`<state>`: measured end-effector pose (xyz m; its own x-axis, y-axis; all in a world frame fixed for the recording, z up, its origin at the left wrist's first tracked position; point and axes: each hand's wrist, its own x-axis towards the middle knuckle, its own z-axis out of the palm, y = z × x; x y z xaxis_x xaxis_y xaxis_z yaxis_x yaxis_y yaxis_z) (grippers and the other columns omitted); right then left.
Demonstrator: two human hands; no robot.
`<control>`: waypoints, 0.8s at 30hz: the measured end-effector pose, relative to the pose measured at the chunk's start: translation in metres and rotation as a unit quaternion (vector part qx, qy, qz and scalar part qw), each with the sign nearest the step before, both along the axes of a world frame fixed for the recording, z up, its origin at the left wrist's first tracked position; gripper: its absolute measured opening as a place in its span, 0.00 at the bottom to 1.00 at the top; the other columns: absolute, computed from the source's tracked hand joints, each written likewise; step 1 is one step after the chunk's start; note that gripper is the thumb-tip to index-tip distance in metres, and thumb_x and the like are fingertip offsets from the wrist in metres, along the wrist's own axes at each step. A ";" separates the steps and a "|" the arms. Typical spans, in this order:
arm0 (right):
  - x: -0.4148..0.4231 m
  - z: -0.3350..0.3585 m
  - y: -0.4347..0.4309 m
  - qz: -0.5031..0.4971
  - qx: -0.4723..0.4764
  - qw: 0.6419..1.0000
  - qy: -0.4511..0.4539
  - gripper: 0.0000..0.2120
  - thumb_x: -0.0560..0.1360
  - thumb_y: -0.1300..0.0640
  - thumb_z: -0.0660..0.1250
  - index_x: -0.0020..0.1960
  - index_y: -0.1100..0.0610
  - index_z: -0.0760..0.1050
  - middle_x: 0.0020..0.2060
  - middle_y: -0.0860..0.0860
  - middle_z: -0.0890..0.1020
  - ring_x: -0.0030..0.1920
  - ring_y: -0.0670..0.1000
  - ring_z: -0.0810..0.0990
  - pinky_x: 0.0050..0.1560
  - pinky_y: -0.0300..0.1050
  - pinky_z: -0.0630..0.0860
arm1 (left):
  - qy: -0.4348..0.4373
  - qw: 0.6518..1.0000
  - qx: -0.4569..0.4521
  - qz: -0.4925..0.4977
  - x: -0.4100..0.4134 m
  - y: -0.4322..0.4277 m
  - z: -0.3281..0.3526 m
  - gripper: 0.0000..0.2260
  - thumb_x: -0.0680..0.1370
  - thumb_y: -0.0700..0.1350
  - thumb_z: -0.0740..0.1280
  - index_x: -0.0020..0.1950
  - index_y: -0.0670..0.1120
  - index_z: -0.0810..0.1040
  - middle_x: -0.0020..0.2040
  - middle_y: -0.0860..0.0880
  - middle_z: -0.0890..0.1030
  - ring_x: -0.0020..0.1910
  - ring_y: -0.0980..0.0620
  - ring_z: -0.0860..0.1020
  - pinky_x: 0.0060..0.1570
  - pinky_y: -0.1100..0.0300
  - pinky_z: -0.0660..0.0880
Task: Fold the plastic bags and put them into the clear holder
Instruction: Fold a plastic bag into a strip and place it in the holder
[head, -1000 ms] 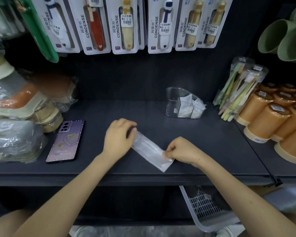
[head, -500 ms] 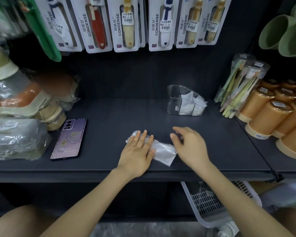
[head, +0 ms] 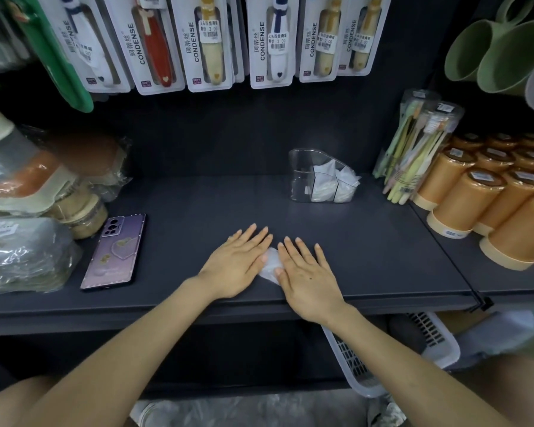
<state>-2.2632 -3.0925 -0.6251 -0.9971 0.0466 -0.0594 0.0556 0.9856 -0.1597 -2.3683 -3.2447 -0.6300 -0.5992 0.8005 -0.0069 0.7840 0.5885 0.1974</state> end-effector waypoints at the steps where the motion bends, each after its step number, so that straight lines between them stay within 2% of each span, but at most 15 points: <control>1: -0.001 0.000 0.000 0.001 0.000 1.000 0.001 0.44 0.67 0.40 0.21 0.78 0.57 0.41 0.78 0.50 0.44 0.77 0.49 0.39 0.71 0.49 0.30 | -0.016 1.000 -0.004 -0.012 -0.004 -0.003 0.000 0.42 0.68 0.69 0.23 0.76 0.51 0.43 0.75 0.57 0.43 0.74 0.60 0.37 0.67 0.69 0.30; 3: -0.001 0.000 0.001 0.003 0.001 1.000 -0.008 0.44 0.69 0.35 0.20 0.78 0.56 0.41 0.78 0.49 0.44 0.77 0.48 0.39 0.72 0.49 0.30 | -0.021 1.000 -0.013 -0.015 -0.010 -0.006 0.000 0.38 0.69 0.69 0.24 0.74 0.53 0.40 0.76 0.57 0.42 0.73 0.61 0.36 0.67 0.70 0.29; 6: 0.004 0.001 0.009 -0.002 -0.005 1.000 -0.013 0.44 0.66 0.37 0.22 0.78 0.53 0.40 0.78 0.47 0.43 0.77 0.47 0.37 0.72 0.51 0.29 | -0.022 0.999 -0.035 -0.003 -0.008 -0.008 0.003 0.25 0.80 0.60 0.36 0.75 0.53 0.38 0.78 0.55 0.42 0.74 0.61 0.36 0.70 0.65 0.31; 7: 0.008 0.001 0.014 -0.004 -0.006 1.000 -0.012 0.44 0.66 0.36 0.22 0.78 0.52 0.39 0.78 0.46 0.43 0.77 0.46 0.37 0.72 0.52 0.29 | -0.022 0.999 -0.040 -0.001 -0.008 -0.008 0.004 0.23 0.82 0.56 0.39 0.76 0.52 0.39 0.78 0.55 0.42 0.74 0.61 0.36 0.71 0.64 0.31; 11: 0.025 0.000 0.034 -0.018 -0.005 0.999 -0.025 0.52 0.59 0.31 0.13 0.78 0.51 0.38 0.78 0.46 0.41 0.76 0.45 0.35 0.73 0.53 0.30 | -0.006 0.999 -0.042 -0.002 -0.006 -0.009 0.004 0.23 0.84 0.52 0.41 0.78 0.51 0.41 0.79 0.54 0.42 0.76 0.58 0.37 0.73 0.61 0.32; 13: 0.034 0.000 0.039 -0.060 -0.019 0.998 -0.005 0.54 0.60 0.30 0.14 0.79 0.53 0.43 0.78 0.48 0.45 0.77 0.46 0.40 0.74 0.52 0.33 | -0.003 0.999 -0.045 0.011 -0.004 -0.008 0.003 0.23 0.84 0.52 0.41 0.78 0.50 0.41 0.79 0.53 0.41 0.76 0.57 0.37 0.73 0.60 0.33; 15: 0.039 -0.001 0.036 -0.153 -0.073 0.982 0.084 0.49 0.69 0.30 0.27 0.75 0.57 0.63 0.76 0.53 0.61 0.77 0.51 0.55 0.75 0.51 0.46 | -0.003 0.998 -0.052 0.041 0.001 -0.005 0.003 0.23 0.84 0.52 0.41 0.78 0.50 0.41 0.79 0.53 0.41 0.77 0.56 0.37 0.74 0.58 0.34; 16: 0.039 -0.002 0.033 -0.194 -0.083 0.967 0.142 0.43 0.72 0.33 0.36 0.66 0.58 0.74 0.70 0.55 0.71 0.72 0.54 0.66 0.72 0.53 0.57 | -0.003 0.997 -0.053 0.064 0.005 -0.003 0.002 0.23 0.84 0.51 0.41 0.79 0.50 0.41 0.79 0.52 0.41 0.77 0.55 0.37 0.74 0.57 0.34; 17: 0.036 -0.004 0.028 -0.224 -0.073 0.949 0.208 0.36 0.74 0.35 0.44 0.55 0.57 0.82 0.61 0.55 0.79 0.63 0.57 0.75 0.63 0.54 0.66 | -0.004 0.994 -0.055 0.090 0.010 0.000 0.002 0.23 0.84 0.51 0.41 0.79 0.50 0.41 0.79 0.52 0.41 0.77 0.54 0.38 0.75 0.56 0.35; 18: 0.032 -0.004 0.024 -0.244 -0.060 0.934 0.252 0.29 0.74 0.37 0.51 0.46 0.56 0.84 0.51 0.54 0.82 0.53 0.58 0.79 0.54 0.52 0.70 | -0.006 0.992 -0.054 0.116 0.015 0.003 0.001 0.23 0.84 0.51 0.41 0.79 0.49 0.41 0.79 0.51 0.42 0.77 0.54 0.38 0.75 0.55 0.35; 19: 0.026 -0.003 0.019 -0.258 -0.054 0.929 0.260 0.24 0.73 0.39 0.56 0.41 0.55 0.83 0.46 0.53 0.82 0.48 0.58 0.78 0.50 0.51 0.71 | -0.007 0.989 -0.052 0.139 0.021 0.005 0.001 0.23 0.84 0.51 0.41 0.79 0.49 0.42 0.79 0.51 0.42 0.77 0.53 0.38 0.75 0.54 0.35; 21: 0.016 0.003 0.011 -0.282 -0.071 0.937 0.193 0.16 0.73 0.42 0.64 0.42 0.52 0.84 0.45 0.52 0.80 0.48 0.57 0.76 0.51 0.49 0.69 | -0.007 0.985 -0.050 0.167 0.028 0.008 0.000 0.23 0.84 0.51 0.41 0.79 0.48 0.42 0.79 0.50 0.42 0.78 0.51 0.39 0.74 0.54 0.35; 24: 0.005 0.007 0.007 -0.322 -0.097 0.931 0.146 0.09 0.73 0.48 0.65 0.44 0.49 0.84 0.48 0.50 0.80 0.51 0.55 0.75 0.52 0.47 0.68 | -0.017 0.984 -0.034 0.174 0.031 0.007 0.002 0.23 0.84 0.51 0.41 0.79 0.47 0.42 0.79 0.49 0.42 0.78 0.51 0.39 0.74 0.54 0.35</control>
